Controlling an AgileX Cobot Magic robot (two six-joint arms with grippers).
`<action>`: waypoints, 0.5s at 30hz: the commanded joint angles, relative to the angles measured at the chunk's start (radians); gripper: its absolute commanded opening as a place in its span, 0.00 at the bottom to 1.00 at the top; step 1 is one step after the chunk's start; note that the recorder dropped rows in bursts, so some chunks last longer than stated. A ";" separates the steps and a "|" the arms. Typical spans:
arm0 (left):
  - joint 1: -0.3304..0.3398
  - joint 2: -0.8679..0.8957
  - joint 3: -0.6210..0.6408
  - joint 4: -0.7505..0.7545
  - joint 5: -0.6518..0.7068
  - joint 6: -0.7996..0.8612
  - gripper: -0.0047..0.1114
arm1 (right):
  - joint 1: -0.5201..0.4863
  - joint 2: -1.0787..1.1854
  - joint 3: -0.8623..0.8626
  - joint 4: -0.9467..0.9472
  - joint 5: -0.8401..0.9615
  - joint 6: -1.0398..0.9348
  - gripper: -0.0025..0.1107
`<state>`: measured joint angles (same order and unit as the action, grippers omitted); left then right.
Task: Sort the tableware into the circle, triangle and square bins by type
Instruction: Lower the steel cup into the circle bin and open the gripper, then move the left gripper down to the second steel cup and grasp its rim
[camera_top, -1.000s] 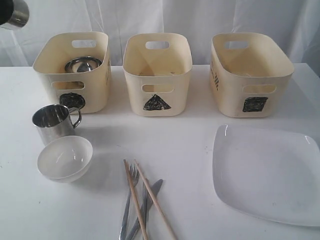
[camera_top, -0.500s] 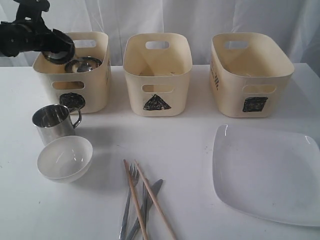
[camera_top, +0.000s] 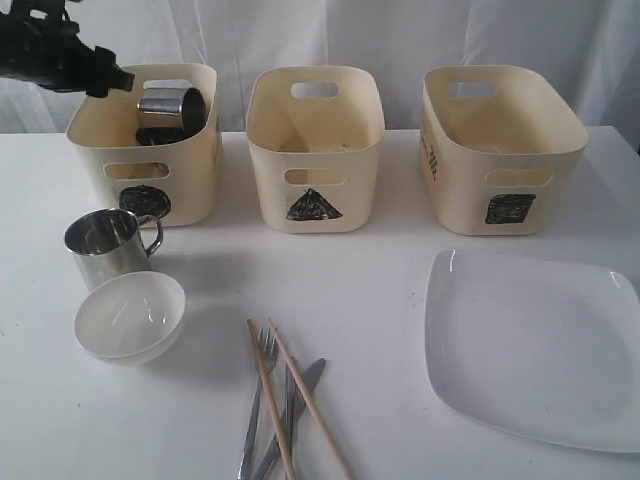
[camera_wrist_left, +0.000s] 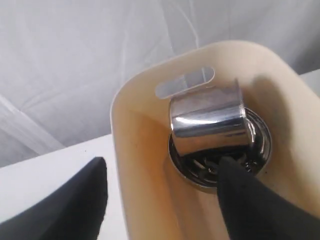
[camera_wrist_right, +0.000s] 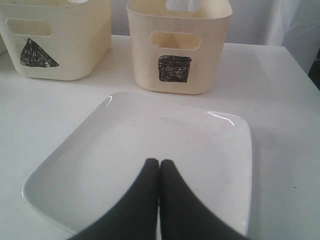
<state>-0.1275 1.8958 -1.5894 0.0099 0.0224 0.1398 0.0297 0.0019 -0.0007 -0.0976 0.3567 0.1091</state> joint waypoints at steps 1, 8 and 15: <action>-0.002 -0.095 -0.006 -0.010 0.129 -0.019 0.48 | -0.006 -0.002 0.001 -0.006 -0.008 0.000 0.02; -0.002 -0.179 -0.003 -0.031 0.610 -0.097 0.04 | -0.006 -0.002 0.001 -0.006 -0.008 0.000 0.02; -0.002 -0.305 0.091 -0.089 0.794 -0.140 0.04 | -0.006 -0.002 0.001 -0.006 -0.008 0.000 0.02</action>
<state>-0.1275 1.6577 -1.5326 -0.0606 0.7330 0.0336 0.0297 0.0019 -0.0007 -0.0976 0.3567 0.1091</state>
